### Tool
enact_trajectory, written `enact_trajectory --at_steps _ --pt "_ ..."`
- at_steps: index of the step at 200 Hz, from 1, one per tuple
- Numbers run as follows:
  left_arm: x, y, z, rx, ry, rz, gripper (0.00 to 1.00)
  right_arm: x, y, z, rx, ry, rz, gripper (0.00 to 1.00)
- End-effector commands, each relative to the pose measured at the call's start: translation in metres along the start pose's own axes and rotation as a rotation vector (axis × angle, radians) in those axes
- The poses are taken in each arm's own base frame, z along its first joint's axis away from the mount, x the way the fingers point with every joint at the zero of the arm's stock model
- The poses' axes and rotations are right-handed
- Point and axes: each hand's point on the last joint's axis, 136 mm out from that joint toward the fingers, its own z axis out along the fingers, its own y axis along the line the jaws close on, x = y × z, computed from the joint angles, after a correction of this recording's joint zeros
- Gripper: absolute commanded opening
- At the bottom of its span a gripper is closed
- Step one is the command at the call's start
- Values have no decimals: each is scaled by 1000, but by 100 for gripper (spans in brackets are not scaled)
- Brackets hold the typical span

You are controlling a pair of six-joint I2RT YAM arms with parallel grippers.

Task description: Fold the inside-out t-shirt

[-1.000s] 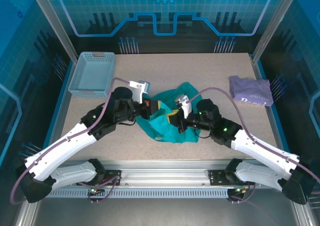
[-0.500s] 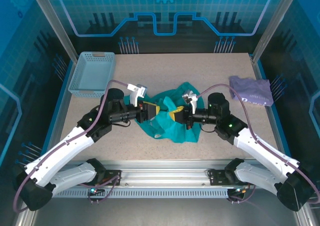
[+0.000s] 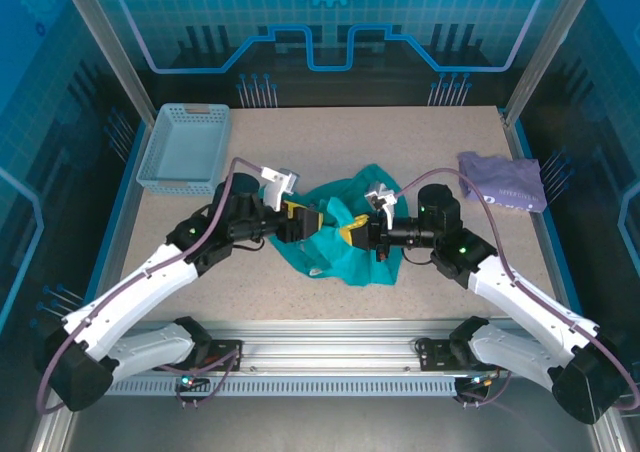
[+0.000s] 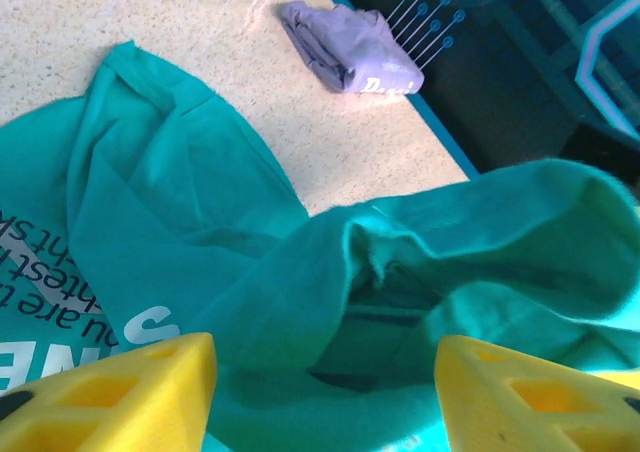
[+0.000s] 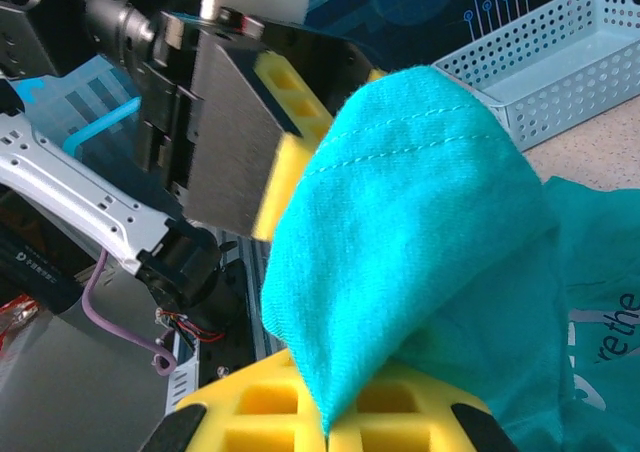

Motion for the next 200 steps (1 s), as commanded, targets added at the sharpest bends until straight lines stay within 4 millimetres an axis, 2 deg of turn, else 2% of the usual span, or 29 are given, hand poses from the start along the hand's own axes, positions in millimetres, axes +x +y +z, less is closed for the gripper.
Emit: enact_trajectory --at_steps 1,21,34,44,61,79,88,118,136,166,200 --pt "-6 0 6 -6 16 52 64 -4 6 -4 -31 -16 -38 0" --pt "-11 5 17 -24 23 64 64 -2 9 -5 -43 -11 -44 0" --pt "-19 0 24 3 6 78 60 1 9 -5 -46 -4 -51 0" --pt "-24 -3 31 32 3 83 50 3 10 -6 -51 7 -57 0" --pt "-27 -10 39 75 21 81 28 8 9 -11 -47 40 -68 0" --pt "-28 -20 33 118 33 82 6 8 1 -19 -4 54 -70 0" --pt "-30 -28 23 151 23 72 0 7 -8 -24 48 55 -57 0" --pt "-40 -72 -25 375 -71 9 0 0 -46 -31 227 56 13 6" --pt "-45 -89 -46 463 -129 -22 0 -8 -48 -21 186 48 56 12" --pt "-50 -76 -51 384 -203 -67 0 -7 -50 -8 158 77 105 25" --pt "-51 -56 -41 293 -218 -122 0 4 -51 -22 249 116 130 39"
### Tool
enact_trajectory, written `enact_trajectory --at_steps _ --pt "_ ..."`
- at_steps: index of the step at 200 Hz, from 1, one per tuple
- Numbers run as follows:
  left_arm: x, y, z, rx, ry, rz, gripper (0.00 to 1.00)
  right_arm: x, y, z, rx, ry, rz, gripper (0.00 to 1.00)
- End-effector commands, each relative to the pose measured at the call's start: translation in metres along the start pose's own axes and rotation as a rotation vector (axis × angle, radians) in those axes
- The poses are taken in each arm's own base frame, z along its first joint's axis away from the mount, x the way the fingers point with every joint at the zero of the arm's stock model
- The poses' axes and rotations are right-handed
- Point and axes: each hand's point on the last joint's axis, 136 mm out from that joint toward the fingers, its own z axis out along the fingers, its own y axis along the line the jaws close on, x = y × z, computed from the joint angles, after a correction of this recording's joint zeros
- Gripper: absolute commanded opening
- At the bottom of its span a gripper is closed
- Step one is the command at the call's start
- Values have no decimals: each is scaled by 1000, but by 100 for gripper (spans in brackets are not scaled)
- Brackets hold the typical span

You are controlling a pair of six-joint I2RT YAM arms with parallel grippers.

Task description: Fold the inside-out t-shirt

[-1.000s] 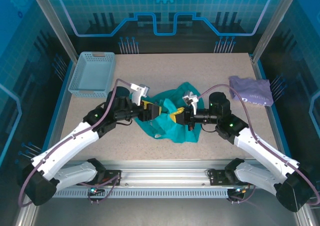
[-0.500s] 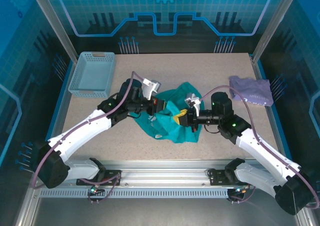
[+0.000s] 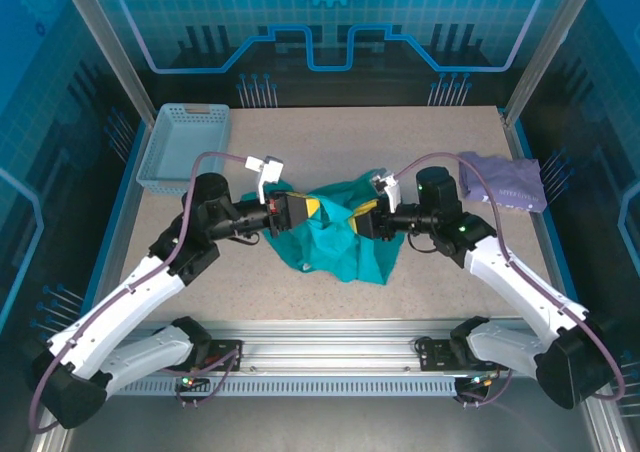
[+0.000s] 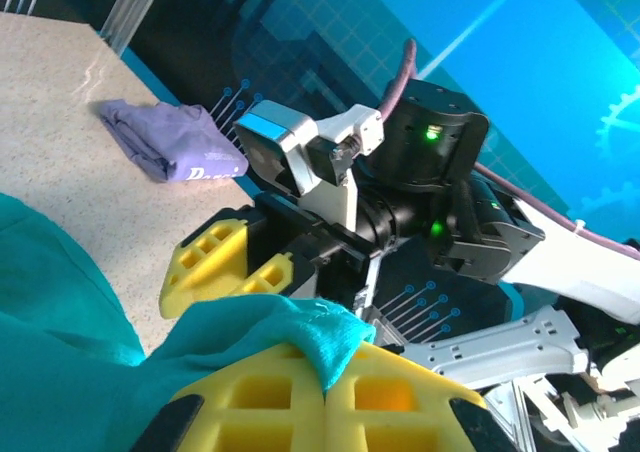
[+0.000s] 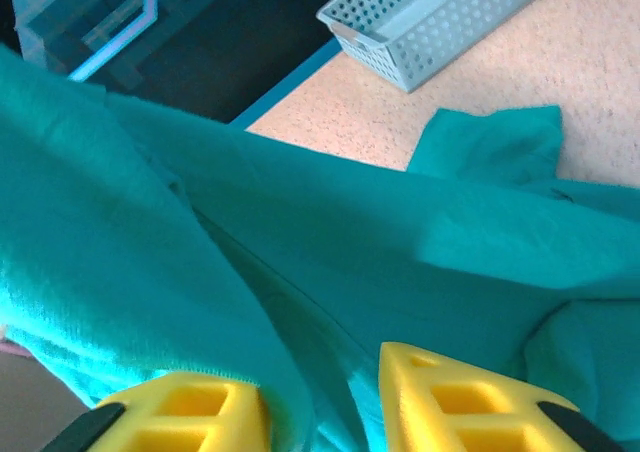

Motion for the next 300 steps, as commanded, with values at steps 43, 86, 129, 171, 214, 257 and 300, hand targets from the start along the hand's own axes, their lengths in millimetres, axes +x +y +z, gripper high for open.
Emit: enact_trajectory --at_steps 43,86,129,171,214,257,300 --pt "-1 29 11 -111 -12 -74 0 8 32 -28 174 -11 -299 49" --pt "4 29 12 -113 11 -67 0 -11 27 -19 308 -17 -473 67" --pt "9 30 13 -115 34 -56 0 -33 27 -3 314 -33 -501 73" --pt "12 30 15 -110 47 -53 0 -38 28 8 286 -13 -510 66" --pt "4 45 6 -218 -7 -5 0 -43 46 9 45 -38 -362 6" --pt "-3 92 -12 -501 -29 85 8 -53 86 -12 -297 -110 -196 0" --pt "-4 88 -21 -526 -6 158 33 -57 89 -11 -341 -104 -134 0"
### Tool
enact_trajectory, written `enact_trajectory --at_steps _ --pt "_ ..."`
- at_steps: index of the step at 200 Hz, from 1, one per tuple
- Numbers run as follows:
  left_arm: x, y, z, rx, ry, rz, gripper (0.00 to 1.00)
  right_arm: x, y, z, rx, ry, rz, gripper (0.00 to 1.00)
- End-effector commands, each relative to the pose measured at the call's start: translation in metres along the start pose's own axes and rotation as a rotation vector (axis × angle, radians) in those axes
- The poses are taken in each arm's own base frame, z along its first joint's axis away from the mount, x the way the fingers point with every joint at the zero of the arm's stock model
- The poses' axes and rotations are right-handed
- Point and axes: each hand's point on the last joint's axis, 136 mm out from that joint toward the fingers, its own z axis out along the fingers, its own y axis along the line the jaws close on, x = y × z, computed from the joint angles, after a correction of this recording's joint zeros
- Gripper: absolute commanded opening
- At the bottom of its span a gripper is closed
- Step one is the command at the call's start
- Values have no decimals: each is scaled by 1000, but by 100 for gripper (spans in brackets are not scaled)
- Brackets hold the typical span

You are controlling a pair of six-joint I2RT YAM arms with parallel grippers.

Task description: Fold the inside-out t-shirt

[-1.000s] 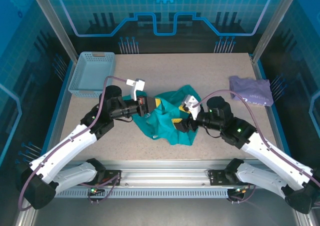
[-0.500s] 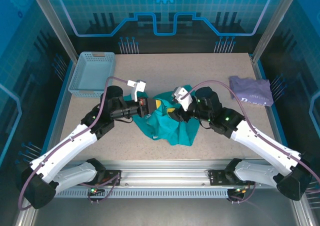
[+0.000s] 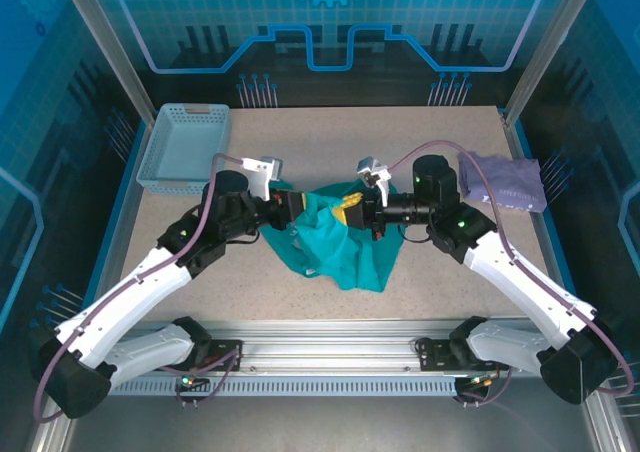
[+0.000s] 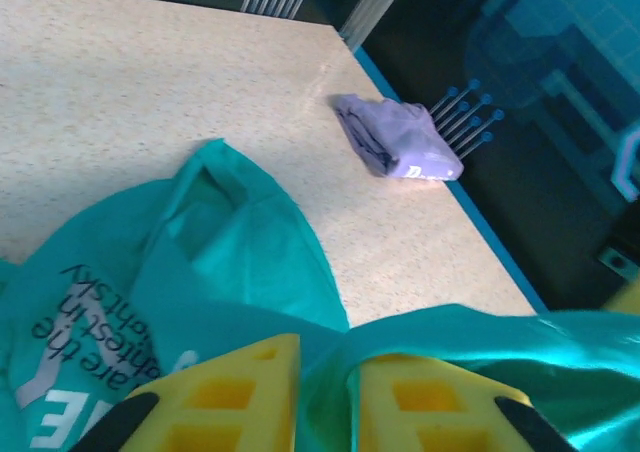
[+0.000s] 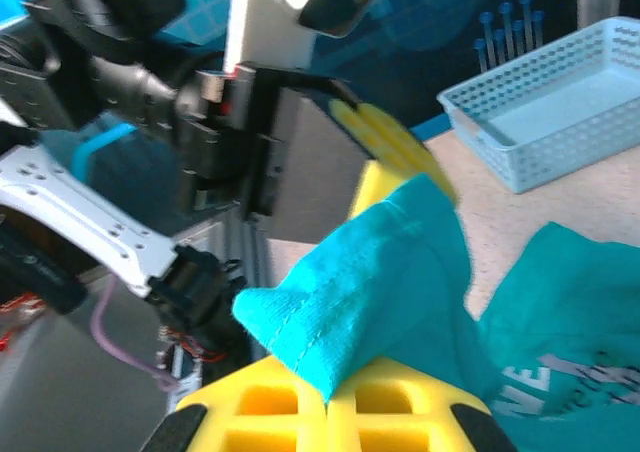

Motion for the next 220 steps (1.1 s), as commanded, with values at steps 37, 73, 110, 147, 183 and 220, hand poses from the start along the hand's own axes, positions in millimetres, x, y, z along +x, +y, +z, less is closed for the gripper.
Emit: enact_trajectory --at_steps 37,73,110,147,183,220 --pt "-6 -14 -35 39 -41 176 49 -6 8 -1 -86 -9 55 0" --pt "7 -59 -49 290 20 220 42 -5 2 -4 -58 2 49 0" --pt "19 -74 -35 391 127 169 37 -5 0 -3 -56 2 46 0" --pt "19 -72 -20 383 150 145 41 -5 1 -4 -55 3 41 0" --pt "25 -71 -9 386 181 137 41 -3 1 -5 -46 3 38 0" --pt "26 -71 -5 387 177 129 23 -1 0 -7 -37 1 37 0"
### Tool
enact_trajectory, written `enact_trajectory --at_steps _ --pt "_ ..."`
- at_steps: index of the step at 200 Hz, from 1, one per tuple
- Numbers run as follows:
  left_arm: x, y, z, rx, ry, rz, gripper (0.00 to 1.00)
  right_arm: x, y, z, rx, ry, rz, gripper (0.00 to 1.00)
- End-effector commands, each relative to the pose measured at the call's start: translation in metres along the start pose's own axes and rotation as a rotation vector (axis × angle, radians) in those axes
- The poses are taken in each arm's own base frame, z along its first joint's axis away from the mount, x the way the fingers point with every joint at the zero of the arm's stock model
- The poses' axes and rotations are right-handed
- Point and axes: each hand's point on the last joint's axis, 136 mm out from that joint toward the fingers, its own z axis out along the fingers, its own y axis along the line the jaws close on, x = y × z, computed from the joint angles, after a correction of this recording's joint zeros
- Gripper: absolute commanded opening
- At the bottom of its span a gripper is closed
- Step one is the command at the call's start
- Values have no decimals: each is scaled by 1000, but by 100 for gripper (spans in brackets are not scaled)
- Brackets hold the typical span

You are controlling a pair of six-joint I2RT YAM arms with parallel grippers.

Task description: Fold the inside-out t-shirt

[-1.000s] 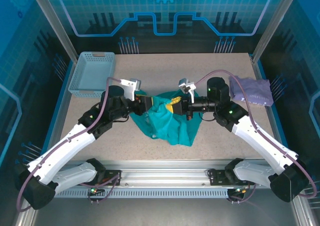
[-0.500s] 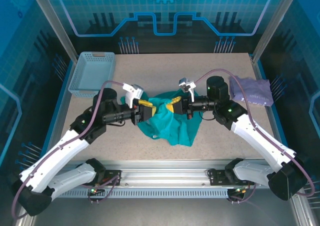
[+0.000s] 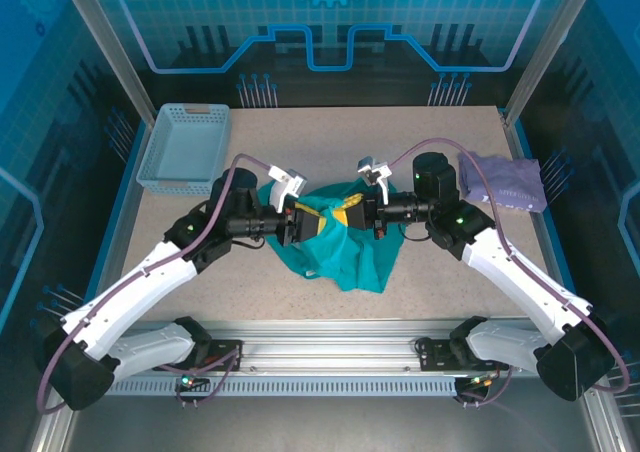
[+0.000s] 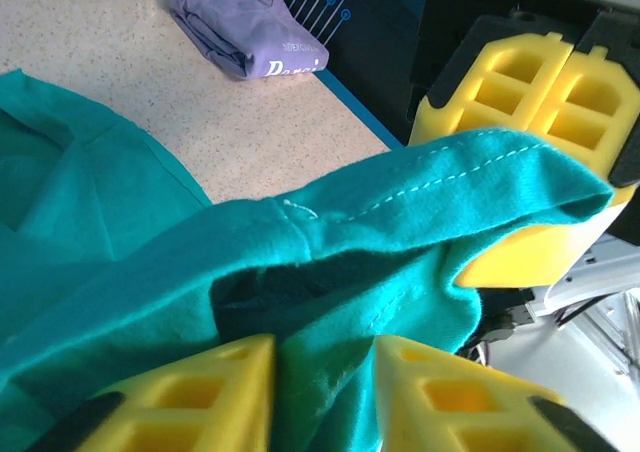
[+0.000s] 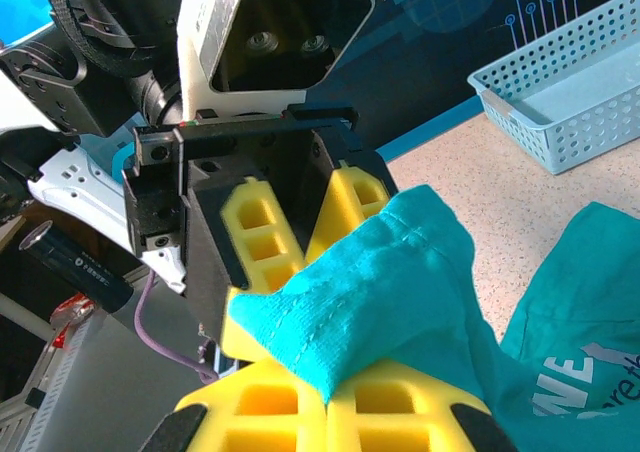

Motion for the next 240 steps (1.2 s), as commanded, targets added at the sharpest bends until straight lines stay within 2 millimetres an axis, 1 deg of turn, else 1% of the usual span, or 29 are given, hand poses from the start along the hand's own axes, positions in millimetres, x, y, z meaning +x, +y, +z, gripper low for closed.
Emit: enact_trajectory --at_steps 1,35,48,65,69,83,95,103,110,117,128,139,147,158,166,167,170,189,204,210,215,223,228,232,236,240 --pt "-13 -14 -1 49 -33 26 22 -6 4 -6 1 -18 -31 0" --pt "-16 -16 -7 40 -55 36 12 -1 -2 -9 34 -8 -28 0" --pt "-19 -18 -11 39 -77 44 8 2 -9 -9 60 -4 -10 0" --pt "-22 -26 -15 59 -98 58 0 4 -21 -9 114 0 25 0" --pt "-22 -28 -16 62 -100 63 0 5 -23 -9 128 3 36 0" --pt "-23 -38 -16 69 -104 81 0 6 -34 -10 192 11 76 9" --pt "-25 -44 -16 37 -114 113 0 11 -50 -15 309 38 108 18" --pt "-28 -43 -18 -18 -129 140 0 15 -57 -20 382 60 112 23" --pt "-29 -39 -18 -80 -138 164 0 18 -59 -23 421 71 103 28" --pt "-32 -32 -20 -151 -153 183 0 19 -58 -27 439 64 87 32" --pt "-36 -20 -22 -240 -172 191 0 19 -51 -29 427 40 53 38" --pt "-38 -12 -22 -286 -183 180 0 22 -42 -30 395 23 19 42" --pt "-38 -10 -20 -293 -186 171 0 26 -35 -28 368 19 -2 44" --pt "-39 -12 -17 -281 -192 160 0 30 -25 -23 334 18 -28 46" --pt "-40 -15 -15 -266 -197 151 0 27 -16 -18 307 8 -56 48" --pt "-40 -15 -15 -264 -197 150 0 33 -17 -17 303 18 -53 48" --pt "-41 -17 -14 -259 -200 148 0 37 -15 -14 292 26 -57 49" --pt "-40 -25 -7 -208 -207 136 0 41 -1 3 248 28 -117 52" --pt "-38 -35 -4 -149 -208 131 1 40 -1 14 264 22 -157 56" --pt "-38 -40 -3 -121 -206 130 2 38 -2 18 274 18 -166 64" --pt "-37 -44 -2 -99 -203 130 2 37 -5 20 286 15 -170 66" --pt "-36 -48 -2 -72 -201 128 4 34 -7 22 297 7 -178 66" --pt "-35 -50 -3 -59 -198 127 4 32 -9 23 304 2 -186 65" --pt "-35 -52 -3 -51 -198 128 5 32 -10 23 310 -1 -193 61" --pt "-34 -54 -4 -43 -199 132 5 31 -11 22 319 -4 -201 56" --pt "-34 -54 -6 -42 -201 132 6 30 -12 21 329 -8 -207 48"
